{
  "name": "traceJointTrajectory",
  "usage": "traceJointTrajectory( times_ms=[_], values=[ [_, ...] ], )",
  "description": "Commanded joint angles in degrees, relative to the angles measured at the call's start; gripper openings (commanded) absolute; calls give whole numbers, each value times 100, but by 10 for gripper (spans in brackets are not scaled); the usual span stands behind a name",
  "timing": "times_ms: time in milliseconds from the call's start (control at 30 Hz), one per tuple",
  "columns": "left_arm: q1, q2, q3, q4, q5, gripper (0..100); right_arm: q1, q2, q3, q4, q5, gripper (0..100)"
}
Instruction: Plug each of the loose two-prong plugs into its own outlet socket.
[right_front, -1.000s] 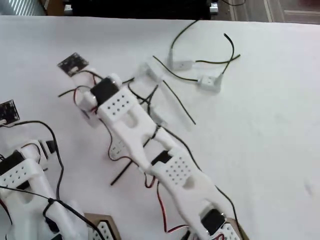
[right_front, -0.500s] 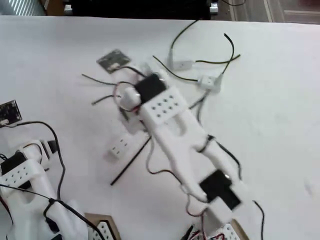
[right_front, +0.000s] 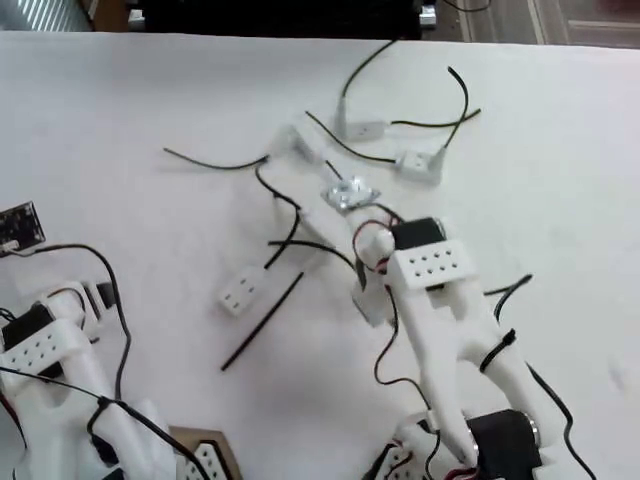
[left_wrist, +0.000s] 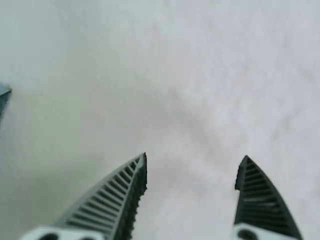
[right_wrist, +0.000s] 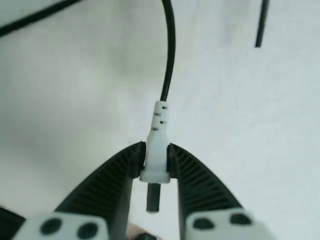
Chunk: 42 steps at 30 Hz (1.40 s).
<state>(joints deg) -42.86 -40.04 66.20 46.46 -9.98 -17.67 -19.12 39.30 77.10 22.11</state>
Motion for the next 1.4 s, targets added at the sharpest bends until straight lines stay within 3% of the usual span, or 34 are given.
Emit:
traceJointTrajectory(
  times_ms=[0, 267, 800, 1000, 1367],
  values=[
    [110, -136, -26, -105, 18, 282, 84, 48, 299, -163, 255, 18],
    [110, -136, -26, -105, 18, 282, 66, 1095, 290, -145, 264, 127],
    [110, -136, -26, -105, 18, 282, 66, 1666, -360, -127, 220, 125],
    [110, -136, -26, -105, 9, 282, 84, 1675, -343, -127, 220, 61],
    [110, -136, -26, -105, 9, 282, 84, 2466, -563, -119, 211, 84]
  ],
)
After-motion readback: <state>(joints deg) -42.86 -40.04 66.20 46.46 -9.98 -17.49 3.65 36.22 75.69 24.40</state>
